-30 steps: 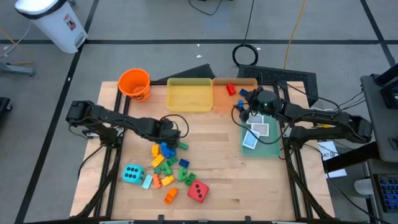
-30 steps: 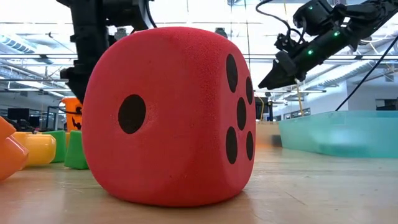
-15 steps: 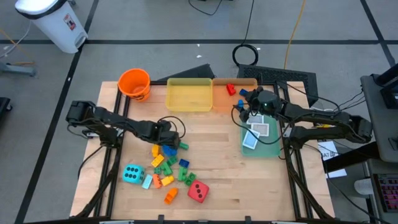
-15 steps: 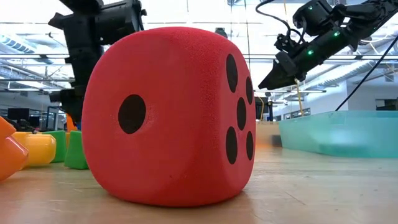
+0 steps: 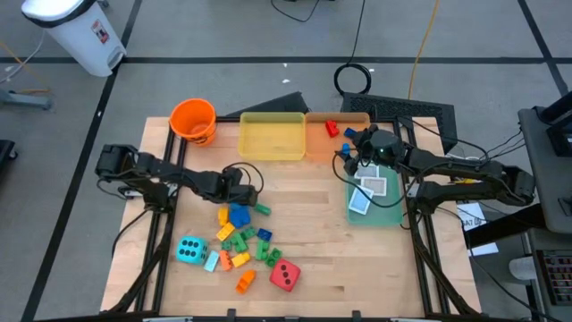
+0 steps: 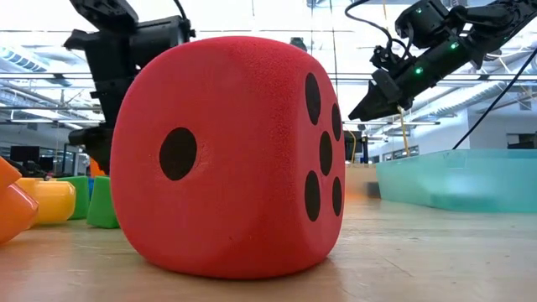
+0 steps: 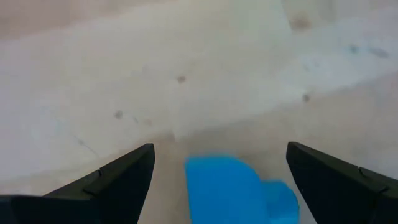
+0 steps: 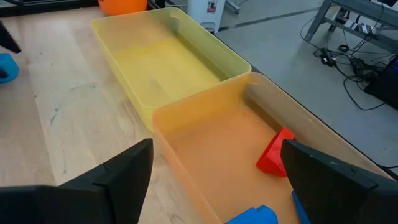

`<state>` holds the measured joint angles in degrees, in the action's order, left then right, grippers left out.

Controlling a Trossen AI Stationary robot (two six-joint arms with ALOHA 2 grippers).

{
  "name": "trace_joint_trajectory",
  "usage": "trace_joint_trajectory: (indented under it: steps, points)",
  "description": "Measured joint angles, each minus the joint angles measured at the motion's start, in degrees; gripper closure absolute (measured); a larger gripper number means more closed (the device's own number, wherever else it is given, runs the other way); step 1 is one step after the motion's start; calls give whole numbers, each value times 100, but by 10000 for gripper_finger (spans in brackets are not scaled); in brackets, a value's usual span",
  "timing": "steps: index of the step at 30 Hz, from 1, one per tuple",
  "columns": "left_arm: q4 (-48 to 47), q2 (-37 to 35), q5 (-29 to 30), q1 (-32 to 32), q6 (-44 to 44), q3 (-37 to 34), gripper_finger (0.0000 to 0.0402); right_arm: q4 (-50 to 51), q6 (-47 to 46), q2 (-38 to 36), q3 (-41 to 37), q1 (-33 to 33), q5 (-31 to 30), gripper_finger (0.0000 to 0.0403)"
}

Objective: Pick & Place Toys
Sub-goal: Put the blue game piece into the orange bin

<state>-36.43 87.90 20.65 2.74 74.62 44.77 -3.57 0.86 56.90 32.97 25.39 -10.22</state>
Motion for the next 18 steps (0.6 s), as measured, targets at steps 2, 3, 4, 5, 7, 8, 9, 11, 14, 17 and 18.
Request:
trace_joint_trajectory:
  steps: [2,3,4,5,7,8,9,11,14,17,18]
  points:
    - [55,0,61,-131,-218,1,32,0,0,0,0,0,0,83]
    - [19,0,-44,-207,-400,24,32,0,0,0,0,0,0,83]
    - [-91,-29,-298,-279,-571,66,32,2,0,0,0,0,0,83]
    - [-267,-93,-592,-342,-651,99,32,7,0,0,0,0,0,83]
    - [-639,-272,-956,-393,-598,165,32,15,0,0,0,0,0,83]
    - [-739,-359,-1054,-369,-528,176,32,15,0,0,0,0,0,83]
    - [-777,-446,-1156,-331,-442,177,32,15,0,0,0,0,0,83]
    - [-730,-617,-1241,-201,-216,180,32,17,1,0,0,0,0,83]
    - [-718,-651,-1378,38,196,174,32,15,-12,0,0,1,0,83]
    - [-685,-480,-1324,215,271,84,32,11,-2,0,0,2,0,83]
    - [-673,-398,-1279,246,294,58,32,5,-2,0,0,2,0,83]
